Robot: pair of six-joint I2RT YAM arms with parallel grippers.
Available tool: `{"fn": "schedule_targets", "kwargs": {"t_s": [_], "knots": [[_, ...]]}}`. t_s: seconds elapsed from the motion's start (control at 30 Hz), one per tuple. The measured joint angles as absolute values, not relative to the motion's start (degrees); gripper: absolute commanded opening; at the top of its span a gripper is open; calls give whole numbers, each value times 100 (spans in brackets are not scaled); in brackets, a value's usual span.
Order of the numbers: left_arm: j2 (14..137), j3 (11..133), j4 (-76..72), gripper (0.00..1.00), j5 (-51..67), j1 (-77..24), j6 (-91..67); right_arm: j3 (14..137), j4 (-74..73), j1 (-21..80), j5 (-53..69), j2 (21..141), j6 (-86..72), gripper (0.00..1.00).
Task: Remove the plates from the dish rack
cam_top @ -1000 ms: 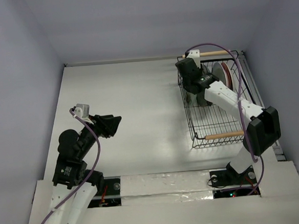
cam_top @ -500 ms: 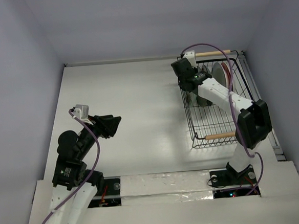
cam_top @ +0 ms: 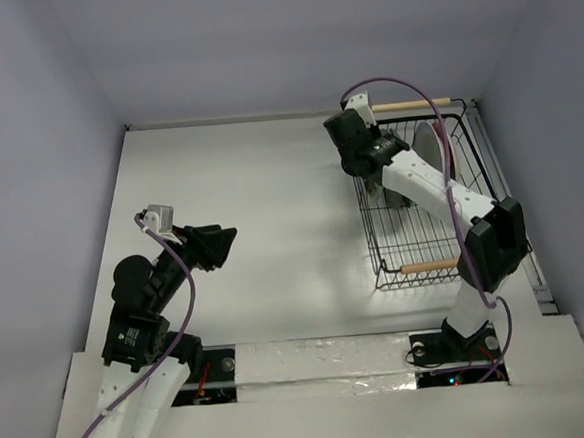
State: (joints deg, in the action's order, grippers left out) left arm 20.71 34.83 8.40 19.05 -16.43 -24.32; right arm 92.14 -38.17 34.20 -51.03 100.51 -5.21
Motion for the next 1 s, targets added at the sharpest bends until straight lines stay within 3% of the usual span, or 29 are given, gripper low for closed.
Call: {"fn": "schedule_targets", "kwargs": {"t_s": [0.33, 0.6, 0.83, 1.0], "knots": [[2067, 3483, 840, 45, 1905, -1643, -2432, 9509, -3769, 3697, -5419, 9183, -237, 0], [2067, 3483, 840, 45, 1898, -1640, -2432, 9778, -3511, 4215, -4967, 7900, -582, 0], [2062, 3483, 856, 45, 1752, -1551, -2429, 9301, -2630, 4480, -3527, 7756, -1636, 0], [1973, 3485, 967, 44, 1439, -1527, -2408, 8851, -1861, 4641, -2423, 8554, -2615, 0]]}}
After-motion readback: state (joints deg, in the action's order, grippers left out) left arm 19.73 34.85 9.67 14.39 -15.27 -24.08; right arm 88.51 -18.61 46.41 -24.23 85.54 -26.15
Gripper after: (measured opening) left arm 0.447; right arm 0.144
